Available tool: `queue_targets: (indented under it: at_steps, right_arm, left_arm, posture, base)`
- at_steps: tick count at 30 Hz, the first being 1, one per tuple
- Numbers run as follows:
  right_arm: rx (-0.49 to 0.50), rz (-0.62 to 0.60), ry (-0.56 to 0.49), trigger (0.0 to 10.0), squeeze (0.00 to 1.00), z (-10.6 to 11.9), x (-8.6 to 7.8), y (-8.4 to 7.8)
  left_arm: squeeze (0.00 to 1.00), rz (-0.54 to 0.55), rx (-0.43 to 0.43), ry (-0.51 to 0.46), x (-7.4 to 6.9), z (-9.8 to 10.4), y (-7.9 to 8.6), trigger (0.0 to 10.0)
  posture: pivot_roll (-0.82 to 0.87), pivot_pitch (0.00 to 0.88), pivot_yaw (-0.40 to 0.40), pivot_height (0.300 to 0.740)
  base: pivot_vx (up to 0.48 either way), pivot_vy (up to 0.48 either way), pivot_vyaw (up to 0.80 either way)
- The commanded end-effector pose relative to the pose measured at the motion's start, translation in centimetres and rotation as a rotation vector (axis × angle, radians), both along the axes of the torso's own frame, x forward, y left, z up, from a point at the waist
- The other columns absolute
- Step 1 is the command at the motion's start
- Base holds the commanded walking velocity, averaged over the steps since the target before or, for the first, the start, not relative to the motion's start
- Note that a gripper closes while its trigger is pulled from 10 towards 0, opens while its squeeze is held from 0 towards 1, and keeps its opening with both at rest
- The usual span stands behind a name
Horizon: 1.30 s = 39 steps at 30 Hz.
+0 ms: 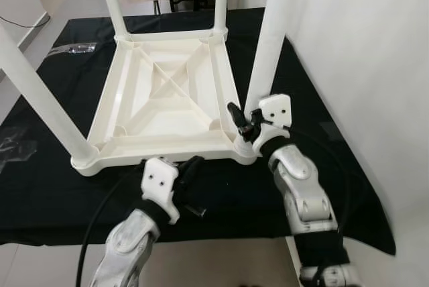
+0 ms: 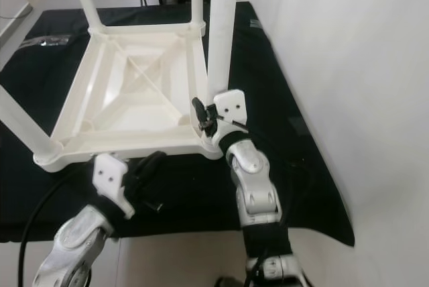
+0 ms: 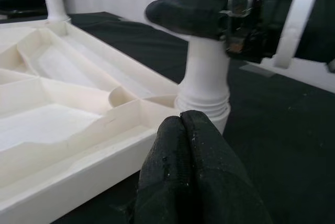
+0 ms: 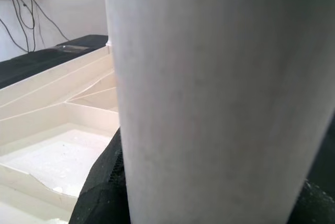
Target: Building children table
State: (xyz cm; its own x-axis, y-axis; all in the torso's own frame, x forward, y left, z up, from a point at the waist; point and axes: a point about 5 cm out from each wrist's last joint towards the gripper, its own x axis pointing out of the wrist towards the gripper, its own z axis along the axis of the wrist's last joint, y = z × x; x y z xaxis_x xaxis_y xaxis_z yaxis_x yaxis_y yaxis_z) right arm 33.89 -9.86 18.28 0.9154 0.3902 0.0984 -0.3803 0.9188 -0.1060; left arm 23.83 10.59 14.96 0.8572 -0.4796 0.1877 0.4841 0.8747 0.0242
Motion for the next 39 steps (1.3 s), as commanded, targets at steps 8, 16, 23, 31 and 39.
queue_targets:
  at_steps: [8,16,23,31,39]
  right_arm:
    - [0.03,0.352,0.036,10.0,1.0,0.8,0.3,0.1]
    - [-0.067,0.729,0.029,10.0,0.0,3.4,1.1,-1.7]
    - [-0.03,0.754,0.089,4.9,0.0,3.2,2.6,-2.3]
    - [0.017,0.751,0.115,0.0,0.0,3.0,3.0,-3.0]
    - [-0.006,0.635,0.098,0.0,0.0,2.3,3.3,-4.7]
  left_arm:
    - [0.0,0.006,0.001,0.024,0.0,-0.6,0.1,10.0]
    - [0.0,0.003,0.0,0.025,0.1,-0.7,0.0,10.0]
    - [0.0,0.006,0.002,0.027,0.1,-0.7,0.0,10.0]
    - [0.0,0.009,0.001,0.028,0.0,-0.7,0.0,10.0]
    - [0.0,0.009,0.0,0.026,-0.1,-0.6,-0.1,10.0]
  posture:
    - [0.01,0.161,-0.017,0.74]
    - [0.03,0.159,-0.027,0.74]
    - [0.03,0.16,-0.026,0.74]
    - [0.04,0.168,-0.027,0.74]
    - [0.03,0.171,-0.033,0.74]
  base:
    - [0.0,0.0,0.0]
    - [0.0,0.0,0.0]
    - [0.0,0.0,0.0]
    - [0.0,0.0,0.0]
    - [0.0,0.0,0.0]
